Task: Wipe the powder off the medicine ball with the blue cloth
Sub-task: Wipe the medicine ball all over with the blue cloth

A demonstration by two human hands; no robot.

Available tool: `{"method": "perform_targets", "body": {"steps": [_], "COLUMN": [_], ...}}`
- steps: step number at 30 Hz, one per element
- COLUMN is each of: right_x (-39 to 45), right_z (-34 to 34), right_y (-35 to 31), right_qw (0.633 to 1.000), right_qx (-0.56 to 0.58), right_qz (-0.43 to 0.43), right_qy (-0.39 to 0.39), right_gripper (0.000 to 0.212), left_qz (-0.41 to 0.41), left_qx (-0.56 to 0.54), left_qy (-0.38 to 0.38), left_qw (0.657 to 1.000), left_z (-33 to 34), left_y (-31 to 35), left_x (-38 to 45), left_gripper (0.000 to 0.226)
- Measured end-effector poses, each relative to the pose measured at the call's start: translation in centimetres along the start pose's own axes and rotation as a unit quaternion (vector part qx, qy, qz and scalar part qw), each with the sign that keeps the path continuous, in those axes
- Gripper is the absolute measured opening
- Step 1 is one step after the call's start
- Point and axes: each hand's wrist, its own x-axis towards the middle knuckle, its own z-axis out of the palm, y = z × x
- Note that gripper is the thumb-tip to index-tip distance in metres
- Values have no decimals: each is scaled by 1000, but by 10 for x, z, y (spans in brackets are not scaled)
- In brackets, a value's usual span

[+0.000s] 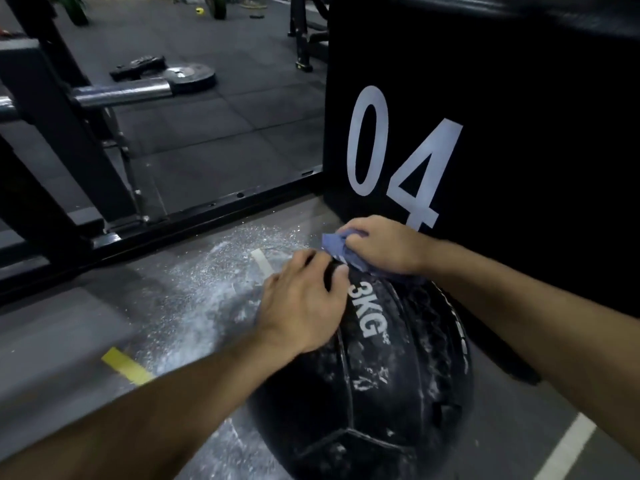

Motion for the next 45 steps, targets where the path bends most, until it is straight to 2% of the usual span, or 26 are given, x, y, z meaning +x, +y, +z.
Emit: {"method": "perform_targets", "body": {"steps": [3, 7, 10, 12, 16, 19, 22, 24, 28, 30, 33, 38, 40, 42, 45], "right_x": [-66, -161, -201, -199, -142, -66, -6, 5, -39, -71, -127, -206, -211, -202, -186], "right_z": [14, 66, 109, 111, 63, 11, -9, -4, 12, 24, 46, 107, 117, 115, 108], "right_y": [20, 48, 75, 77, 50, 39, 29, 23, 13, 19, 26, 53, 63, 64, 62], "right_qw": [991, 959, 939, 939, 958, 982, 981, 989, 997, 992, 966, 942, 942, 946, 938], "right_qx": [-18, -73, -91, -61, 18, 110, 155, 105, 45, 0, -77, -116, -89, 8, 99], "right_qz": [-102, -156, -202, -203, -91, 1, 116, 108, -26, -67, -116, -197, -179, -108, -57], "right_qy": [84, 225, 263, 272, 271, 151, 25, 6, 63, 106, 216, 248, 269, 306, 326], "right_gripper": [39, 53, 50, 48, 48, 36, 35, 34, 28, 36, 51, 54, 58, 62, 65], "left_qz": [-2, -8, -24, -21, -7, 10, 22, -7, -26, -13, 4, -3, 3, 2, -34], "left_qx": [15, -4, -12, -10, -7, -11, -3, -5, -6, -19, -19, -39, -49, -66, -166], "left_qy": [-7, -18, -39, -44, -32, -19, -4, -11, -28, -31, -31, -39, -44, -59, -63], "left_qw": [1000, 1000, 999, 999, 999, 1000, 1000, 1000, 999, 999, 999, 999, 998, 996, 984], "left_z": [0, -4, -7, -6, -1, 2, 4, -3, -8, -6, -3, -4, -5, -5, -8], "left_y": [-2, 5, 7, 7, 9, 13, 12, 8, -7, -6, 2, 3, 3, 1, -6], "left_x": [7, 17, 26, 25, 18, 4, -4, 3, 13, 13, 20, 26, 25, 27, 31], "left_gripper": [42, 50, 53, 52, 50, 52, 53, 50, 38, 40, 43, 45, 45, 47, 45]}}
